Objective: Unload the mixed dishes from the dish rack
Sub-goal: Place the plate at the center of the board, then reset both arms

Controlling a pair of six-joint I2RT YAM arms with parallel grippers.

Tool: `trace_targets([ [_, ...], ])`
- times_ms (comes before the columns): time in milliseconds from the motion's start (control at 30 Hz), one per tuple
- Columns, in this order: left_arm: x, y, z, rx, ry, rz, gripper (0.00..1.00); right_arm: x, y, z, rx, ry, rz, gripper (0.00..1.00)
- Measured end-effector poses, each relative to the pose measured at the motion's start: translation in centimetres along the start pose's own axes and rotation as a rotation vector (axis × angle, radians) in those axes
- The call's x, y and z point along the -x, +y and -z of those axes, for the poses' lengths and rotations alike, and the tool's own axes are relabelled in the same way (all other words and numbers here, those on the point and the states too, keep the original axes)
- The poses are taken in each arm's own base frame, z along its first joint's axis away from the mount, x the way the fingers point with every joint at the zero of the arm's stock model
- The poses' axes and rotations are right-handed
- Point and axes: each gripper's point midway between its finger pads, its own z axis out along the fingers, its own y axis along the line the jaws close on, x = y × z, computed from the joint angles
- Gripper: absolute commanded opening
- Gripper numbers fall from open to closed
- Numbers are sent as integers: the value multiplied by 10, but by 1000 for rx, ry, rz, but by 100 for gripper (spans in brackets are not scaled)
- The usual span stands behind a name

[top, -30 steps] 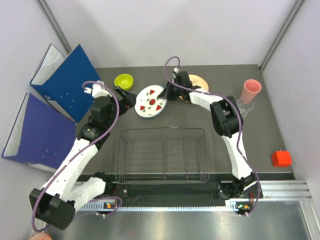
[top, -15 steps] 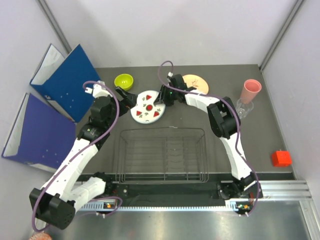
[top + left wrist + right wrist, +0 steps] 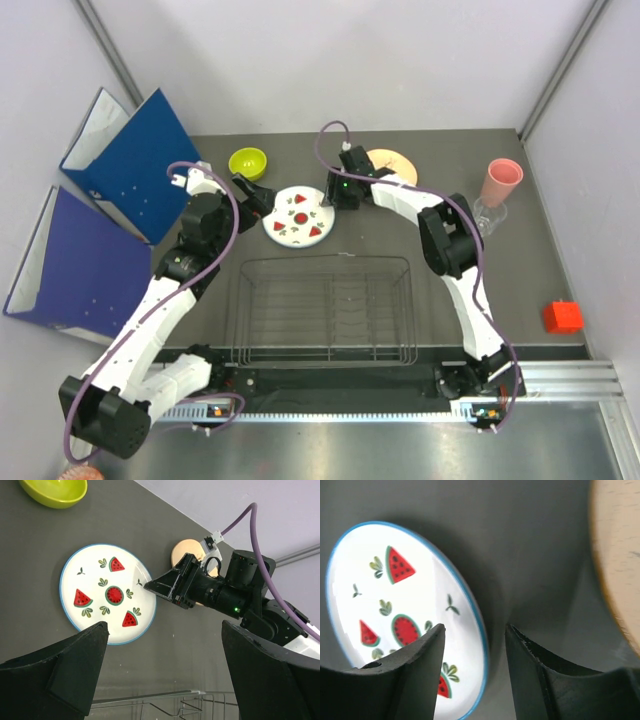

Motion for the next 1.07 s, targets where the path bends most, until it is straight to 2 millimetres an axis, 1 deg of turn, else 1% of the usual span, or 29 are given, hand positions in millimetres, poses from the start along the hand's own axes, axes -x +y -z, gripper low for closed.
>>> trace_targets([
  [133, -4, 1, -3, 4, 13, -1, 99, 5, -14, 5, -77, -21, 35, 51],
  [233, -7, 3, -5, 9, 26, -5, 99, 9, -17, 12, -96, -50, 54, 52],
  [300, -10, 5, -7, 15, 37, -15, 99, 7, -17, 27, -94, -66, 61, 52],
  [367, -14, 10, -7, 33, 51, -30, 99, 11, -12, 47, -81, -95, 69, 54],
  [433, -17, 16, -8, 61, 69, -50, 99, 25, 2, 78, -61, -158, 90, 56],
  [500, -17, 20, -9, 84, 80, -72, 99, 50, 32, 120, -13, -263, 131, 57],
  [533, -17, 21, -10, 94, 85, -84, 99, 67, 50, 150, 18, -345, 154, 59],
  [567, -16, 22, -10, 103, 87, -94, 99, 73, 66, 170, 45, -388, 173, 59],
  [600, -15, 21, -11, 108, 87, -103, 99, 81, 84, 198, 77, -455, 193, 59],
  [633, -14, 22, -11, 114, 91, -113, 99, 85, 101, 229, 114, -523, 212, 60],
  [700, -12, 22, -12, 124, 95, -126, 99, 86, 118, 276, 156, -619, 234, 61],
  [733, -13, 24, -12, 136, 100, -135, 99, 82, 123, 298, 173, -663, 243, 63],
  [800, -15, 28, -14, 153, 109, -149, 99, 69, 121, 326, 180, -729, 258, 66],
  [867, -19, 34, -14, 174, 127, -161, 99, 51, 108, 333, 150, -761, 271, 68],
  [933, -24, 39, -13, 192, 147, -172, 99, 22, 89, 324, 99, -745, 300, 69],
  [1033, -25, 42, -12, 197, 157, -189, 99, -22, 66, 301, 26, -684, 355, 70],
  [1067, -25, 42, -12, 197, 157, -190, 99, -32, 58, 294, 1, -666, 369, 71],
])
